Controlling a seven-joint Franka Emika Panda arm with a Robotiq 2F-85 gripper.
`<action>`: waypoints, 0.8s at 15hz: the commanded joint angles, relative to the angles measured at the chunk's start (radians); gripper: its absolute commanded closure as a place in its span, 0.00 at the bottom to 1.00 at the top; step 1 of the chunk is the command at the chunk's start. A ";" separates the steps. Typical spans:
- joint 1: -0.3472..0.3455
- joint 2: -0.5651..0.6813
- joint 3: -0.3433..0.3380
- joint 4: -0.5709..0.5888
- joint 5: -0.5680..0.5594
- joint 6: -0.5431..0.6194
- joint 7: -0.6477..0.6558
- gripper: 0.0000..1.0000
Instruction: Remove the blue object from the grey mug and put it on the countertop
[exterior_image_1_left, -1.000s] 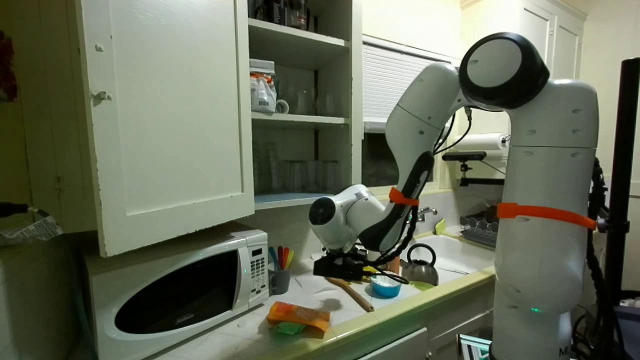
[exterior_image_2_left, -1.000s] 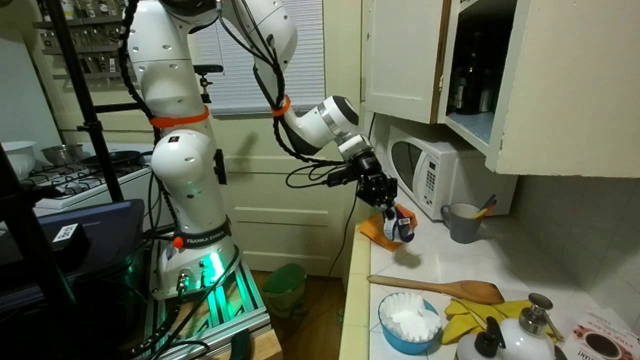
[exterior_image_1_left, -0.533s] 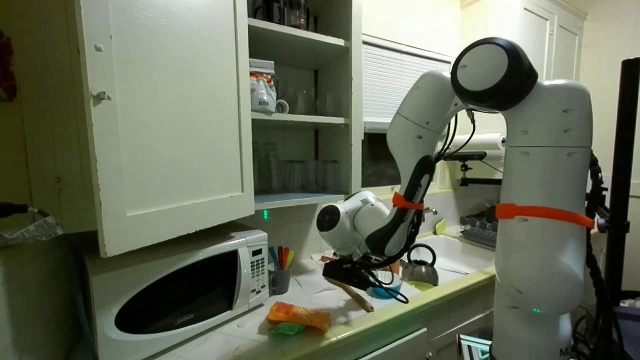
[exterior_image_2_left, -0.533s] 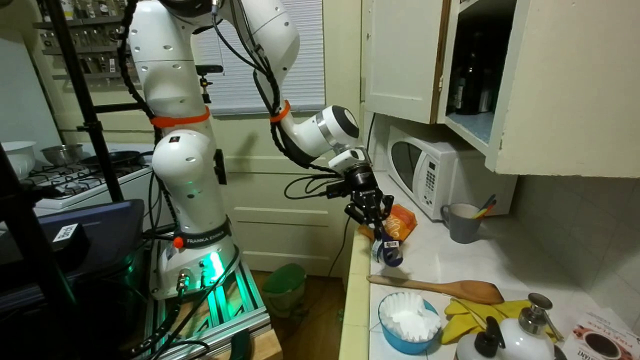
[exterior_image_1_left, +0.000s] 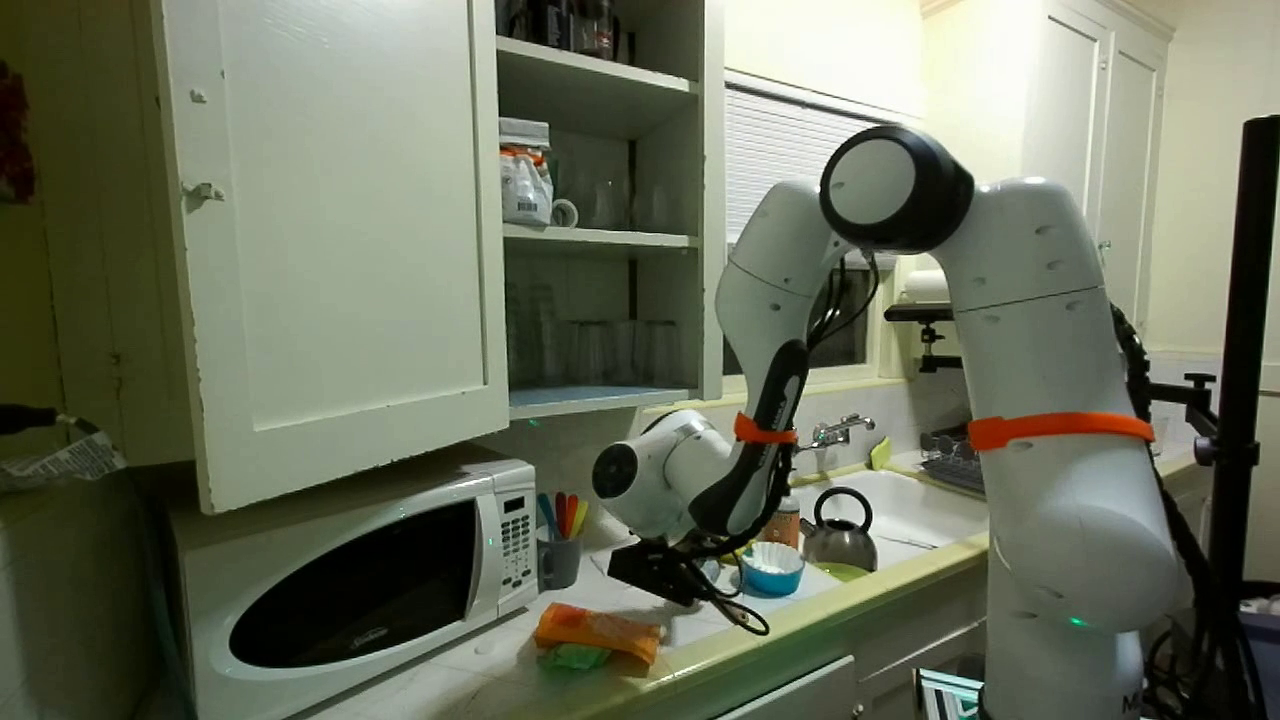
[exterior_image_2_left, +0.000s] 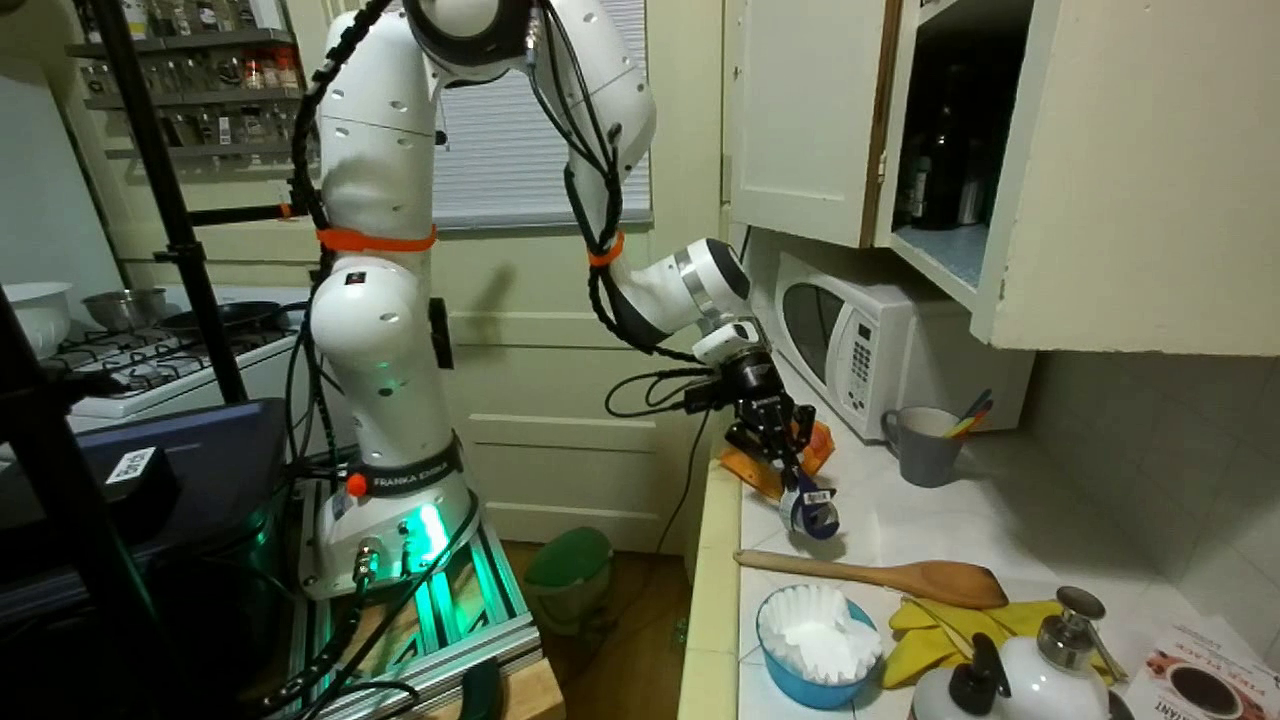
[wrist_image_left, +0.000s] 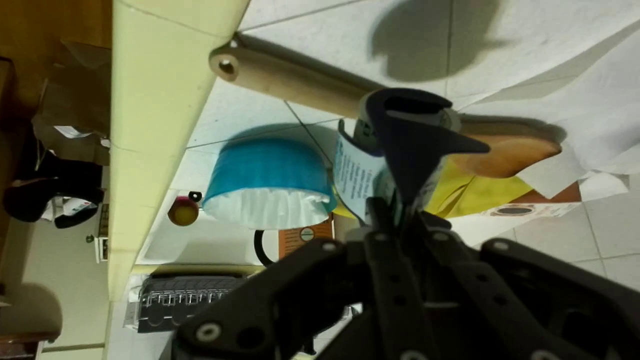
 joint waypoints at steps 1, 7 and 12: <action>0.001 0.123 -0.008 0.087 0.002 0.065 0.021 0.66; -0.010 0.084 0.002 0.088 0.001 0.343 -0.011 0.21; -0.018 -0.136 0.019 -0.054 0.004 0.586 -0.100 0.00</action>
